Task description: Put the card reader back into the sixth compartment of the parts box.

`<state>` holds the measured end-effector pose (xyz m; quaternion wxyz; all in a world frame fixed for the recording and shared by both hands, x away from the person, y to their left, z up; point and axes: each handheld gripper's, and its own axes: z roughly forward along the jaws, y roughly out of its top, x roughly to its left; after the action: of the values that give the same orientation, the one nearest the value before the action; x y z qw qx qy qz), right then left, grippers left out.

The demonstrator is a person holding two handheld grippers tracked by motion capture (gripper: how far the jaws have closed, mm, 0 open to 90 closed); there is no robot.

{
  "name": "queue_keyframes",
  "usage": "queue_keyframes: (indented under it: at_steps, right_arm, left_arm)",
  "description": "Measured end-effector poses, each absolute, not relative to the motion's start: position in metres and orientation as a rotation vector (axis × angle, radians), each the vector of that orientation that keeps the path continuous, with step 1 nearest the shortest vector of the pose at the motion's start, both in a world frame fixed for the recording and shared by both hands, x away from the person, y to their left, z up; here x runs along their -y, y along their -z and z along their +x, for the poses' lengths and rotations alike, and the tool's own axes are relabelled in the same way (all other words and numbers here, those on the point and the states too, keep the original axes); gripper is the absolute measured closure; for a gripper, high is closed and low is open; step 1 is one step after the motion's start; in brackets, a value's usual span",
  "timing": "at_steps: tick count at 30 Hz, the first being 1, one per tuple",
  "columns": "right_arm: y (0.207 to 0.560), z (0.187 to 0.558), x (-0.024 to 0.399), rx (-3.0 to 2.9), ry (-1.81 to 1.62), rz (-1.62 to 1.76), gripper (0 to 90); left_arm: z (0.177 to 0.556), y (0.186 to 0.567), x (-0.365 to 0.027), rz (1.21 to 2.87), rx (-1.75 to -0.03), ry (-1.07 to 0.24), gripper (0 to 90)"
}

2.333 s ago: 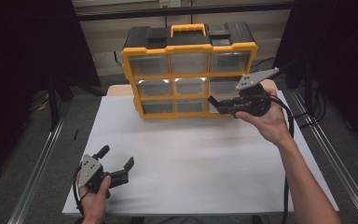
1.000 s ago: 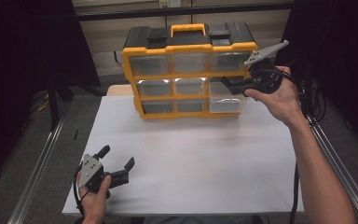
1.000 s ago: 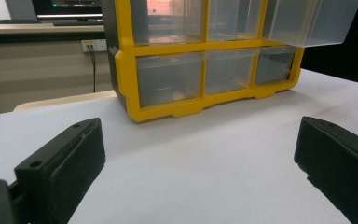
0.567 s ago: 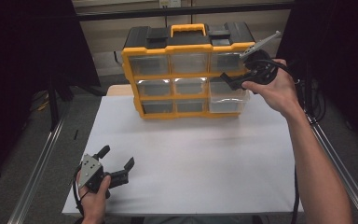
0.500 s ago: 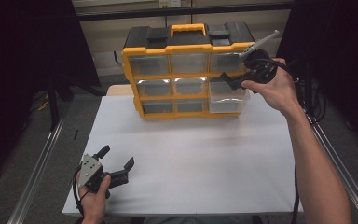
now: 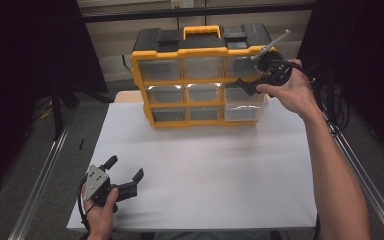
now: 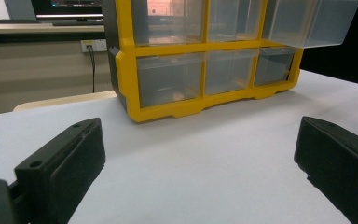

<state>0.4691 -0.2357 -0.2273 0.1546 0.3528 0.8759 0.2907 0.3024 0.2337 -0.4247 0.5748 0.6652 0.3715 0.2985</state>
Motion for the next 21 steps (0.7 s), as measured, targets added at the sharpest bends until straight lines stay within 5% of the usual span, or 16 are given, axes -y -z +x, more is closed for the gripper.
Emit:
queue_keyframes:
  at_steps: [21]
  right_arm:
    - [0.253, 0.487, 0.230, -2.591, -0.588, 1.050, 74.0]
  left_arm:
    - [0.303, 0.425, -0.234, 1.564, -0.868, -0.704, 2.0]
